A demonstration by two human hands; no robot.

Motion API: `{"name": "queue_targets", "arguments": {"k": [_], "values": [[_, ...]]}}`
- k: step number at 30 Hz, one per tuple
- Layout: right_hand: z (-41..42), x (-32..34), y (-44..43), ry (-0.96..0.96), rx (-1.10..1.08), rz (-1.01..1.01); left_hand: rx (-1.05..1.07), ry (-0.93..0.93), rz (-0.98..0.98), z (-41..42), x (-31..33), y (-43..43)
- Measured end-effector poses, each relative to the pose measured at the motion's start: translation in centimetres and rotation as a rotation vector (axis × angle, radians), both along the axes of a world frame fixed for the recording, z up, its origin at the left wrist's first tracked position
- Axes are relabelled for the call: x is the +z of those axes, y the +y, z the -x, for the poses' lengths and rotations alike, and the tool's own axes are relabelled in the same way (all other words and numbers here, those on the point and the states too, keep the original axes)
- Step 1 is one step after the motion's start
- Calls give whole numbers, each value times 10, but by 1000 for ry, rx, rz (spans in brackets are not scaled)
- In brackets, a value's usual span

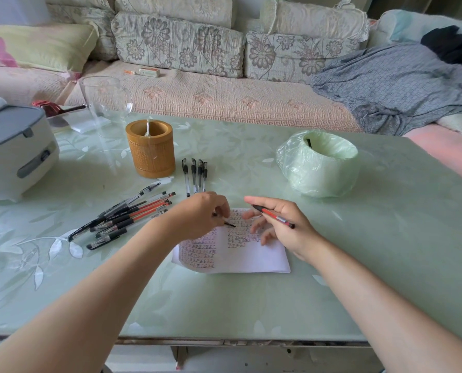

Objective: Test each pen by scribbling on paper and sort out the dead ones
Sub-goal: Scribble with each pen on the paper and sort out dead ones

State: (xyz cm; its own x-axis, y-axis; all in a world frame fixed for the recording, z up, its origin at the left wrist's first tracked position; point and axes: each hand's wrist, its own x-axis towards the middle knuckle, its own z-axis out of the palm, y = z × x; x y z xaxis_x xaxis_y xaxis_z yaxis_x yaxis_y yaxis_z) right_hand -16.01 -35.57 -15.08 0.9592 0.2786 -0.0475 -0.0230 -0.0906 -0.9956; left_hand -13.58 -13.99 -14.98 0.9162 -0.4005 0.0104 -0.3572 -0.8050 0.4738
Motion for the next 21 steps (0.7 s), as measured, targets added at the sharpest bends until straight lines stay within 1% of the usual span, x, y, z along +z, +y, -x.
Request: {"name": "queue_targets", "arguments": {"k": [3, 5, 7, 10, 13, 15, 21], "values": [[-3, 9, 1, 105, 10, -148, 11, -7, 24, -1, 2, 3], [-5, 12, 3, 89, 8, -143, 14, -4, 63, -1, 5, 5], [-7, 14, 3, -8, -10, 4, 19, 7, 109, -1, 6, 7], [-14, 12, 0, -206, -67, 355, 43, 9, 144, 0, 9, 7], [-16, 10, -2, -315, -104, 635, 47, -20, 138, 0, 10, 6], [-14, 11, -2, -330, -99, 707, 47, -27, 136, 0, 11, 6], [-7, 13, 0, -348, -81, 801, 12, -24, 146, 2, 11, 2]]}}
